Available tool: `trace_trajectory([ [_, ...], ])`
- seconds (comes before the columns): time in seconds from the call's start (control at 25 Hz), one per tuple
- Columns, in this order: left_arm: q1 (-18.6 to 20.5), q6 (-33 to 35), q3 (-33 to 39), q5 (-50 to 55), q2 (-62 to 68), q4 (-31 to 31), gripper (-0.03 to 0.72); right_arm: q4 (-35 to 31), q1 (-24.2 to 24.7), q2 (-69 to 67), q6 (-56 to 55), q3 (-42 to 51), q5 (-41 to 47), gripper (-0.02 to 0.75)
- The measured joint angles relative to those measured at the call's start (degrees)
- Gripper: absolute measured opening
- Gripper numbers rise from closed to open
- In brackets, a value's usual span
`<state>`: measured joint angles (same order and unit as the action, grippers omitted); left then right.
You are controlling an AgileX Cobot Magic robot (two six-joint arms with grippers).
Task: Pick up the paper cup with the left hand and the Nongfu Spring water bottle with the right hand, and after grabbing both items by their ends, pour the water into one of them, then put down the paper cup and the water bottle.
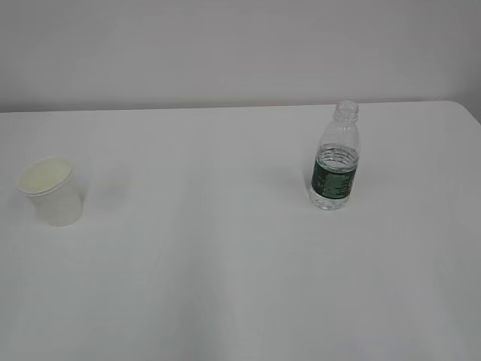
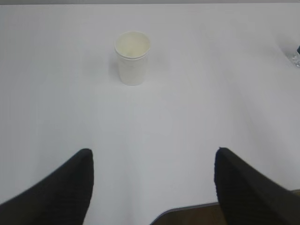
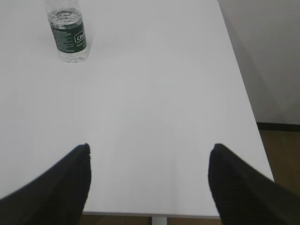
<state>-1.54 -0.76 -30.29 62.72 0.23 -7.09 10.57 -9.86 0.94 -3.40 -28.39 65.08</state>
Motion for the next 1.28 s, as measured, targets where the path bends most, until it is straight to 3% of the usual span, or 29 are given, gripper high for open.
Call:
trace_trajectory([
  [1.28,0.0,0.0,0.0,0.0,0.0,0.0,0.575,0.0,0.0,0.0,0.0,0.0,0.0,0.593],
])
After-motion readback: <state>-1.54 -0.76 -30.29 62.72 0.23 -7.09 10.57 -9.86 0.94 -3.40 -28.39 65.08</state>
